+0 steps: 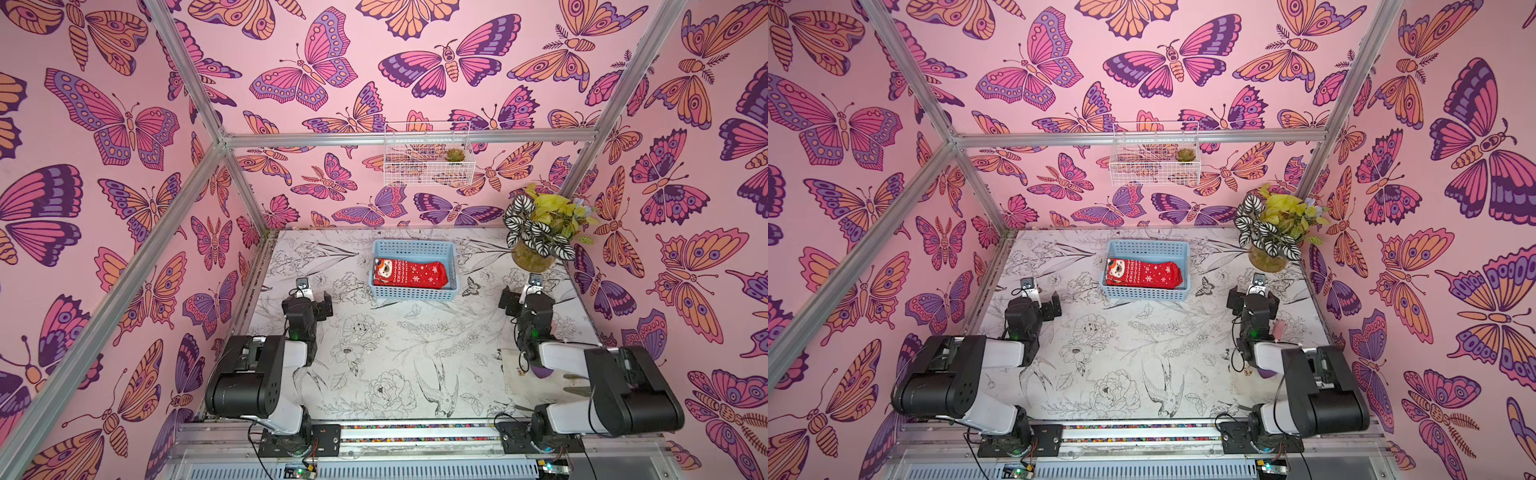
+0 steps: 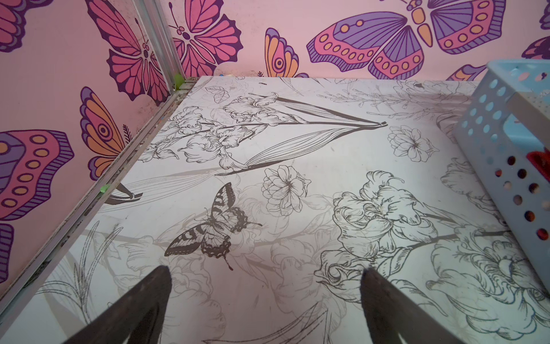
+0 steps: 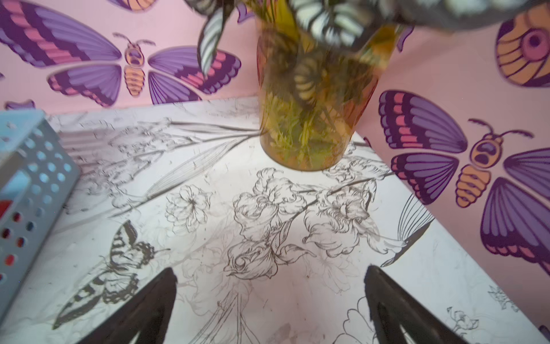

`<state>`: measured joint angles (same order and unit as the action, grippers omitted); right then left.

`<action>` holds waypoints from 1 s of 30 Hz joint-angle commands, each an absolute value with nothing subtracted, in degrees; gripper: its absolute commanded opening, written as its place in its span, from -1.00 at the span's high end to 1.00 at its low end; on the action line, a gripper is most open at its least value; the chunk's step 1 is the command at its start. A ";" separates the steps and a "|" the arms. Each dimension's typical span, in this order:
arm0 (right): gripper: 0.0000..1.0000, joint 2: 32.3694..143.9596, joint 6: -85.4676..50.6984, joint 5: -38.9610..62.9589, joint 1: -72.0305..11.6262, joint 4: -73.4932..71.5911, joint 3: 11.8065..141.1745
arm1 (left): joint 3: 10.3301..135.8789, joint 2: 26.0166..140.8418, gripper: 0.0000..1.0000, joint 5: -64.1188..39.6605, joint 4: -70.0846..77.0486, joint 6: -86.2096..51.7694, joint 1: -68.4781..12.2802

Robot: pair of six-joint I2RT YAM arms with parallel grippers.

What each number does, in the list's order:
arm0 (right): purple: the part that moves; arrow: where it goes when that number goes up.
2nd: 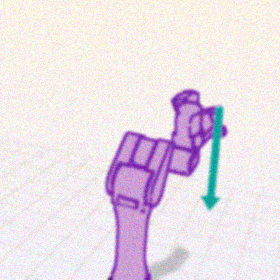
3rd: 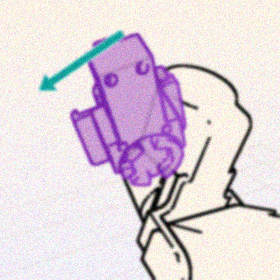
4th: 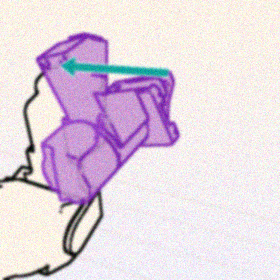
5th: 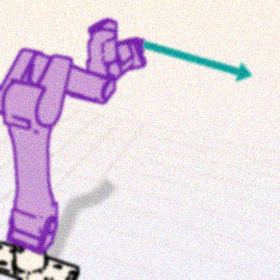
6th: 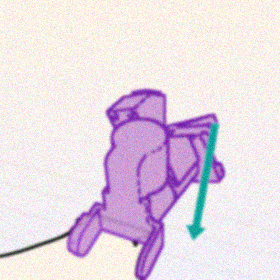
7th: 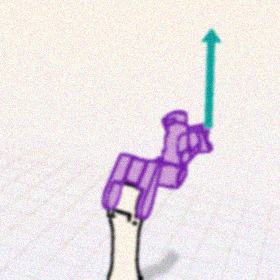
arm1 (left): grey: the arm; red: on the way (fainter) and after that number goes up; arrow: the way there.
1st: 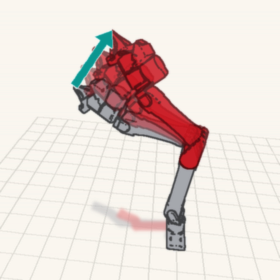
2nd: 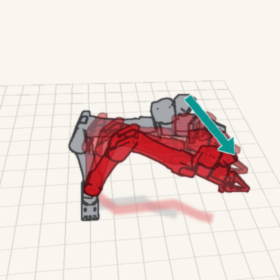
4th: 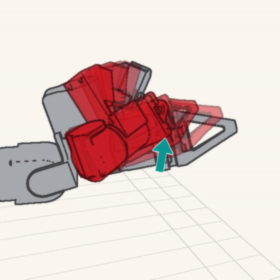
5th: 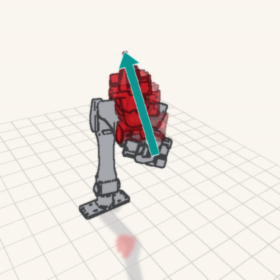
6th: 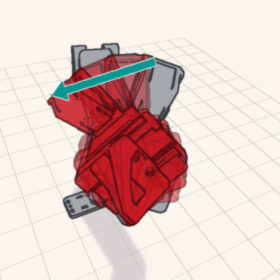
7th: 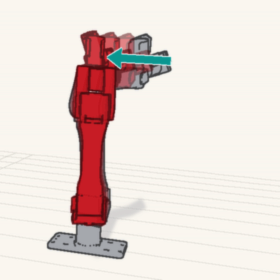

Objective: Place the socks together as a pair
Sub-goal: Reset both arms

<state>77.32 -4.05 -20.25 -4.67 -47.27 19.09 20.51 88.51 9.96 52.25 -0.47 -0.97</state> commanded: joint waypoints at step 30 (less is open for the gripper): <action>-0.98 86.40 -5.45 -20.12 -3.84 -49.00 21.71 | 21.00 88.68 -1.00 8.96 52.22 -0.53 -0.53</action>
